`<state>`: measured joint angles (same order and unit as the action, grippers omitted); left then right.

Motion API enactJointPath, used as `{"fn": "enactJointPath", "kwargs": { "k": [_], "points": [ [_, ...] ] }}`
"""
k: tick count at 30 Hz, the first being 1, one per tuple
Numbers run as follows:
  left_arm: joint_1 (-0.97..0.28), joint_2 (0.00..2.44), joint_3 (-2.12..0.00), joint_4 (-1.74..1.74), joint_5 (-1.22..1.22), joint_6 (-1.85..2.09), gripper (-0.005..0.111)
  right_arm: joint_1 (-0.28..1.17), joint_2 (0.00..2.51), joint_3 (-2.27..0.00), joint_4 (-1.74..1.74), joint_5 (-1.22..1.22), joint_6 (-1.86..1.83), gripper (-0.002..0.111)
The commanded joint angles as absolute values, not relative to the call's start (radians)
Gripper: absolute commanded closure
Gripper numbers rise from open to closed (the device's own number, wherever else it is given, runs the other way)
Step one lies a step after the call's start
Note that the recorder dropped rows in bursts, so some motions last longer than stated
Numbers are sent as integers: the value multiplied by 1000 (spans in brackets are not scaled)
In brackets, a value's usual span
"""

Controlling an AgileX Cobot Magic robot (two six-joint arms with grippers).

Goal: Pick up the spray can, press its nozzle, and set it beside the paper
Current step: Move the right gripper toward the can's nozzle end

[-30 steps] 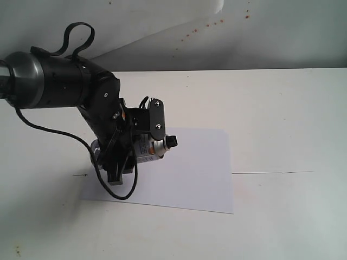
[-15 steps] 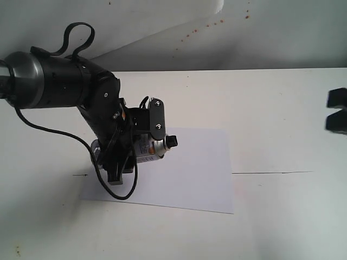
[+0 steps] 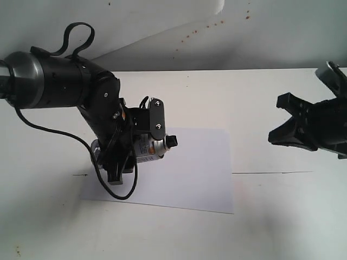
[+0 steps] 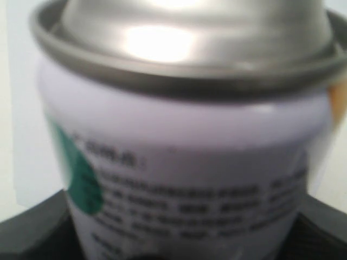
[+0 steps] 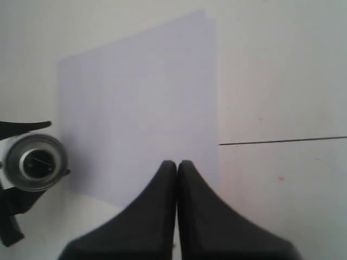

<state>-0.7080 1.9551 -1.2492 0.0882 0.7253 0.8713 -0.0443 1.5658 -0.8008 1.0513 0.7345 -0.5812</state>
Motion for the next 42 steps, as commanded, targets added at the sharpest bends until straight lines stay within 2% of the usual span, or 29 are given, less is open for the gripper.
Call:
{"fn": "enactJointPath", "kwargs": {
  "k": [1,7,15,20,42],
  "points": [
    [-708,1943,-1262,82,714,864,107,-48,1620,-873,1159,825,-672,108],
    [-708,1943,-1262,92,721,864,107,-41,1756,-1035,1209,985,-672,108],
    [-708,1943,-1262,249,697,710,107,72,1890,-1176,1213,1022,-669,108],
    [-708,1943,-1262,197,648,704,107,129,1945,-1224,1224,1013,-669,108],
    [-708,1991,-1262,212,596,635,107,141,1992,-1234,1265,967,-729,108]
  ]
}}
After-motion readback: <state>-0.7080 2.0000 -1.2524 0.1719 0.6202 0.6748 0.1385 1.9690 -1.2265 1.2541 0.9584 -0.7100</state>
